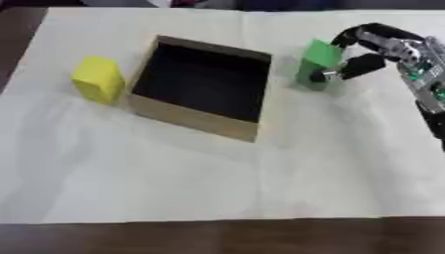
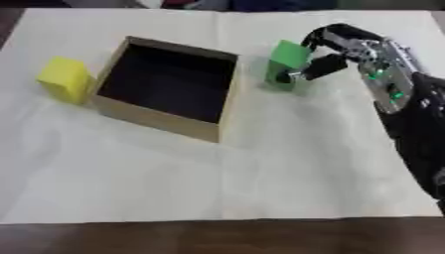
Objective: Pick up objects on the table and place them in the box.
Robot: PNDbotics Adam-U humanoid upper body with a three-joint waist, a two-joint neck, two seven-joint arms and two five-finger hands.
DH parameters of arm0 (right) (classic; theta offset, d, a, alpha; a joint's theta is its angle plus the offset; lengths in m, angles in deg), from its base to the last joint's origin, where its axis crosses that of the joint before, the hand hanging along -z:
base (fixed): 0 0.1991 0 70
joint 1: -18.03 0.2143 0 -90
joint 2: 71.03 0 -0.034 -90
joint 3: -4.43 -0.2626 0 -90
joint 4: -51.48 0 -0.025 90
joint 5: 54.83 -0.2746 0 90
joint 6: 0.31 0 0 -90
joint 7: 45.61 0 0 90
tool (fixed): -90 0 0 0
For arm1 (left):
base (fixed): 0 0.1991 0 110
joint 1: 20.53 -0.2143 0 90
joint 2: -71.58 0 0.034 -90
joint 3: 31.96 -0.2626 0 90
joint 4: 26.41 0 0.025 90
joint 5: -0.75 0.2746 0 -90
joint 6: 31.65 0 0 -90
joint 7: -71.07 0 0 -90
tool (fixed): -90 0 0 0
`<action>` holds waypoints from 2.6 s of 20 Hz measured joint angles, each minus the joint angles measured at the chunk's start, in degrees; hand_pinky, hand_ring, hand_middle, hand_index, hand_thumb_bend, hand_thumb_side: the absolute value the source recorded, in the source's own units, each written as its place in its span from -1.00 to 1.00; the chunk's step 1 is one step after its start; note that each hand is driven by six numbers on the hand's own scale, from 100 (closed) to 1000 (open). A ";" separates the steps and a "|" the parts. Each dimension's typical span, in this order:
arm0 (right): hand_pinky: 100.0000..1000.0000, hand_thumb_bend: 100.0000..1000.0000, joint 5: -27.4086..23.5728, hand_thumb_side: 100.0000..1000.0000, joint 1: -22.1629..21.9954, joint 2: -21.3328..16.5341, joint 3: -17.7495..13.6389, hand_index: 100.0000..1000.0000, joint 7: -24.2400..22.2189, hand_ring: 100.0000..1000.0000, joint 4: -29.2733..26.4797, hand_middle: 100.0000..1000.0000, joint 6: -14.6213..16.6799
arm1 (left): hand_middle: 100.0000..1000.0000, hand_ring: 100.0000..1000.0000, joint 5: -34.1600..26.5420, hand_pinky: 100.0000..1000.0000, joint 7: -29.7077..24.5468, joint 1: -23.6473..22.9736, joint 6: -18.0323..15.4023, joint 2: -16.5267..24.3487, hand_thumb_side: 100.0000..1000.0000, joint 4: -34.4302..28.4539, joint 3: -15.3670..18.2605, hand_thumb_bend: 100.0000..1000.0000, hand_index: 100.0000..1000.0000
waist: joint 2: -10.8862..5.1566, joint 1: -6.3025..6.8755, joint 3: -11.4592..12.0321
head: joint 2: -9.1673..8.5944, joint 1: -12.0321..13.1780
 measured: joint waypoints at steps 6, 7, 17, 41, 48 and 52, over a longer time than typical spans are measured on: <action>0.79 0.29 -0.74 -0.17 -0.54 0.00 1.25 0.33 0.75 0.67 -1.56 0.24 0.50 | 0.40 0.57 -0.06 0.50 0.04 0.04 0.06 -0.40 1.00 0.00 -0.14 -0.71 0.46 | 0.06 -0.19 0.00 | 0.00 0.29; 0.79 0.29 -0.82 -0.17 -0.54 0.00 1.38 0.33 0.72 0.67 -1.67 0.24 0.48 | 0.40 0.57 -0.07 0.50 0.04 0.13 0.06 -0.40 1.00 0.00 -0.16 -0.71 0.46 | 0.06 -0.25 0.02 | 0.00 0.33; 0.70 -0.24 -7.32 -0.16 -1.06 -0.93 1.76 0.03 0.31 0.50 -7.79 -0.04 -2.03 | 0.38 0.56 -0.09 0.50 0.33 0.23 0.35 -0.40 1.00 0.00 -0.16 -0.72 0.45 | -0.10 -0.39 -0.17 | 0.00 0.99; 0.68 -0.34 -18.28 -0.08 1.39 2.76 8.78 -0.05 -2.96 0.44 -32.41 -0.10 -7.81 | 0.37 0.55 -0.17 0.50 -0.57 3.01 -0.04 -0.40 1.00 0.00 -0.84 -0.70 0.45 | -0.66 -0.84 0.34 | 0.08 0.46; 0.68 -0.24 -11.69 -0.13 0.12 9.43 9.43 -0.04 -0.66 0.45 -33.84 -0.10 -6.44 | 0.37 0.55 -0.19 0.49 -0.60 3.32 -0.06 -0.44 1.00 0.00 -0.90 -0.70 0.44 | -0.66 -0.88 0.28 | 0.06 0.15; 0.67 -0.19 -6.06 -0.12 -1.19 12.00 10.08 -0.05 1.65 0.46 -33.46 -0.10 -5.22 | 0.37 0.55 -0.20 0.49 -0.59 3.37 -0.06 -0.51 1.00 0.00 -0.91 -0.71 0.44 | -0.66 -1.04 0.29 | 0.05 0.00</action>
